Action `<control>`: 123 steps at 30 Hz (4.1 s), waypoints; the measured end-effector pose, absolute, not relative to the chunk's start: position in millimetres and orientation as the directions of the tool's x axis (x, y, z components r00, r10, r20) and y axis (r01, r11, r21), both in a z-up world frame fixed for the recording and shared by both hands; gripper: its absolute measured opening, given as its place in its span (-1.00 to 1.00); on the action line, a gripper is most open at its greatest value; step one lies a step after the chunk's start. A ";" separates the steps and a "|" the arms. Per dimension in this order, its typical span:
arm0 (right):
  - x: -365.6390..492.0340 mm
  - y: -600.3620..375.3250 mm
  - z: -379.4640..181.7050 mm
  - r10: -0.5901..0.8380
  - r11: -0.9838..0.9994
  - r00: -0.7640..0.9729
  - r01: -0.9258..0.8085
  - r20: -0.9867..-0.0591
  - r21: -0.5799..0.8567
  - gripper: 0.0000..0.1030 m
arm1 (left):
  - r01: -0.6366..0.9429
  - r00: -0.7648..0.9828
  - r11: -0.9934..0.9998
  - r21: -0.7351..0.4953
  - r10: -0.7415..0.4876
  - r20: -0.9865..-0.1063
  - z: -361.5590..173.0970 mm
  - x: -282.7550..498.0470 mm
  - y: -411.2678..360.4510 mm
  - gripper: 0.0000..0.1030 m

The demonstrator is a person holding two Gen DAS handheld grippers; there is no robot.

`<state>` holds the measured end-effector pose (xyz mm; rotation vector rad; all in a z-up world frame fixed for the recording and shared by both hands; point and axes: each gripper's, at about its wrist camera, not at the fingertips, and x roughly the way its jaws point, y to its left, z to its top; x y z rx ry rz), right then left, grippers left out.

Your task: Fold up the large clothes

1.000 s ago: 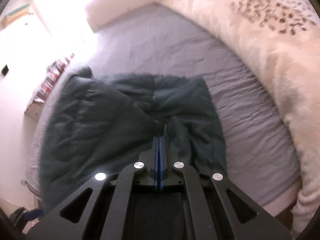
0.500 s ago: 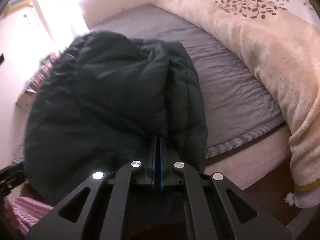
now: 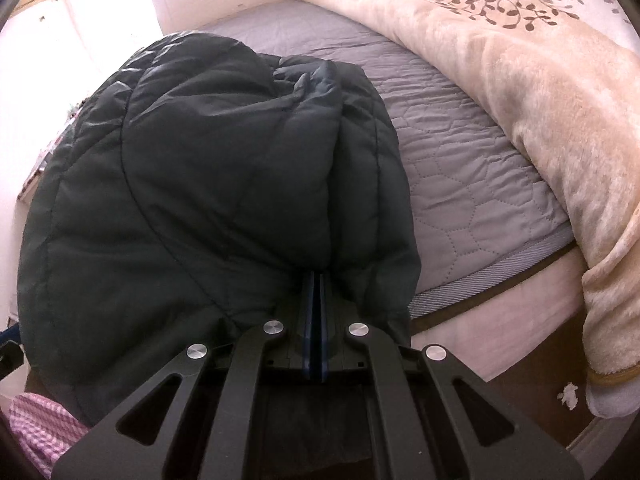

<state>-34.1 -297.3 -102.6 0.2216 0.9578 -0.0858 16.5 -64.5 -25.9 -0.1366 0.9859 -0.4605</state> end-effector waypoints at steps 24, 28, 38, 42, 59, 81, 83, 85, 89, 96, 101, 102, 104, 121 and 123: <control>-23.9 -292.3 -104.6 -0.011 0.972 0.536 0.205 -0.844 0.118 -0.98 | 0.303 0.504 0.907 -0.294 -0.414 -0.758 -19.0 3.4 -52.4 0.17; -22.0 -290.5 -104.3 -0.019 0.975 0.531 0.196 -0.847 0.101 -0.98 | 0.307 0.519 0.908 -0.285 -0.411 -0.750 -14.0 3.4 -55.9 0.19; -25.6 -299.0 -107.9 0.028 0.966 0.557 0.200 -0.830 0.167 -0.98 | 0.304 0.526 0.926 -0.225 -0.360 -0.770 -14.2 2.3 -64.2 0.31; -27.5 -301.9 -109.1 0.051 0.961 0.567 0.196 -0.822 0.194 -0.98 | 0.300 0.519 0.931 -0.207 -0.342 -0.783 -16.5 1.7 -68.0 0.32; -30.7 -315.8 -115.1 0.134 0.927 0.605 0.202 -0.785 0.314 -0.97 | 0.302 0.514 0.927 -0.221 -0.354 -0.781 -21.4 10.9 -64.9 0.50; -31.7 -332.4 -118.4 0.264 0.858 0.604 0.209 -0.752 0.469 -0.96 | 0.254 0.396 0.841 -0.477 -0.541 -0.742 -21.9 76.7 -64.3 0.69; -31.2 -333.0 -118.3 0.266 0.859 0.604 0.205 -0.751 0.470 -0.95 | 0.250 0.372 0.835 -0.491 -0.551 -0.747 -28.2 83.2 -71.2 0.69; -30.0 -333.1 -118.2 0.269 0.858 0.605 0.204 -0.750 0.472 -0.94 | 0.256 0.360 0.837 -0.484 -0.547 -0.755 -33.7 86.1 -76.7 0.72; -28.1 -337.8 -119.7 0.281 0.850 0.605 0.203 -0.745 0.486 -0.92 | 0.235 0.346 0.838 -0.493 -0.546 -0.763 -51.3 90.0 -79.6 0.92; -26.1 -350.9 -123.7 0.347 0.803 0.592 0.213 -0.728 0.556 -0.88 | 0.228 0.296 0.805 -0.547 -0.593 -0.749 -65.0 93.2 -81.8 0.81; -25.6 -370.3 -124.5 0.419 0.732 0.581 0.238 -0.698 0.638 -0.76 | 0.259 0.310 0.815 -0.518 -0.578 -0.755 -61.0 91.2 -87.9 0.48; -26.2 -372.6 -122.5 0.423 0.729 0.580 0.238 -0.696 0.642 -0.71 | 0.261 0.315 0.820 -0.509 -0.571 -0.758 -60.5 91.2 -88.3 0.46; -28.8 -377.5 -114.0 0.423 0.731 0.586 0.230 -0.691 0.642 -0.54 | 0.263 0.323 0.827 -0.497 -0.561 -0.762 -60.3 90.6 -88.7 0.44; 28.5 -394.1 -116.9 0.498 0.715 0.563 0.164 -0.660 0.679 0.84 | 0.283 0.356 0.866 -0.413 -0.494 -0.793 -55.4 92.2 -97.3 0.54; 35.9 -394.4 -126.1 0.519 0.706 0.546 0.160 -0.658 0.690 0.87 | 0.279 0.354 0.866 -0.415 -0.494 -0.794 -56.3 93.5 -96.0 0.56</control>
